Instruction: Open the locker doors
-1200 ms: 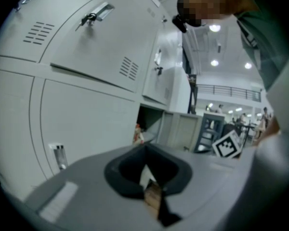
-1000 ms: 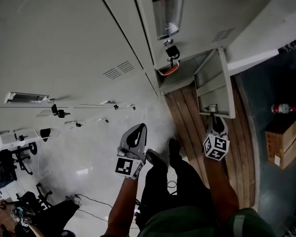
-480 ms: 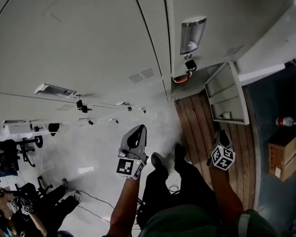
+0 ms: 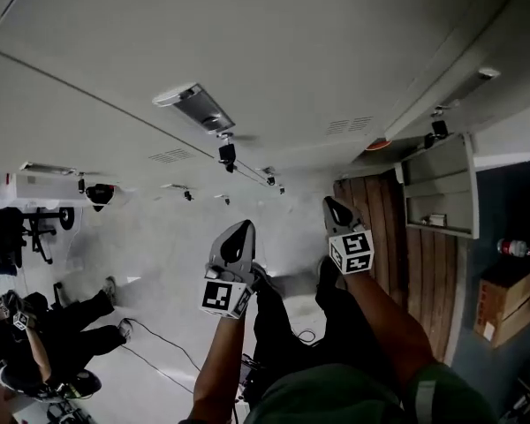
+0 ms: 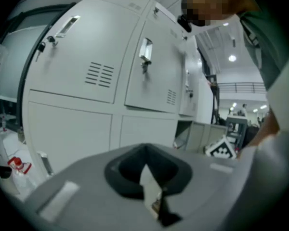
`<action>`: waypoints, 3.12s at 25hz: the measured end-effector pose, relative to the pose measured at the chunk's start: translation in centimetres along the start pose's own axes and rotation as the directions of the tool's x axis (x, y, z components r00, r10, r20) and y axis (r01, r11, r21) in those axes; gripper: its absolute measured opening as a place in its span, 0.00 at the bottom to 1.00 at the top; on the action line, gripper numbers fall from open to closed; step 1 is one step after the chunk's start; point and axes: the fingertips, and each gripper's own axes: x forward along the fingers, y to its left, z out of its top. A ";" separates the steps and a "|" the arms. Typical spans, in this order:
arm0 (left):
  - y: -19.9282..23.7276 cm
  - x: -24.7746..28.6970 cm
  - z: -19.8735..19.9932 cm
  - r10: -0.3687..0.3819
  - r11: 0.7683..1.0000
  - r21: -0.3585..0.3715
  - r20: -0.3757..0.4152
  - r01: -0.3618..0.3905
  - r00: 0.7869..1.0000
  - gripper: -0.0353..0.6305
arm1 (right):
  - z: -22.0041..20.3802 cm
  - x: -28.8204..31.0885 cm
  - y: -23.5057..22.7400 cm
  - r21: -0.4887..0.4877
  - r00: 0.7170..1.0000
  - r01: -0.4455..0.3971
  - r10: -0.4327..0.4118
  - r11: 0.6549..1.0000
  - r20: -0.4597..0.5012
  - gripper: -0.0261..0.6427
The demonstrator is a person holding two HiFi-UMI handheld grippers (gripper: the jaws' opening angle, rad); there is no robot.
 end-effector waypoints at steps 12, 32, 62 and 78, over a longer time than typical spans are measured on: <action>9.7 -5.6 -1.2 0.033 0.998 -0.051 0.007 -0.033 0.999 0.05 | 2.7 14.0 9.5 -0.145 0.995 -0.094 0.090 0.985 -0.030 0.06; 9.9 -5.6 -3.4 -0.085 0.995 -0.055 -0.026 0.083 0.996 0.05 | -4.7 3.7 12.2 -0.102 0.991 0.081 -0.091 0.991 -0.094 0.07; -2.5 -2.8 -5.3 -0.128 0.992 -0.022 -0.075 0.127 0.989 0.05 | -10.7 -12.7 -1.0 0.186 0.935 0.343 -0.315 0.921 -0.163 0.13; 7.2 -10.1 -5.5 0.160 0.984 -0.075 0.005 -0.159 0.987 0.05 | -6.3 -8.1 9.9 -0.001 0.993 0.016 -0.016 1.000 -0.115 0.05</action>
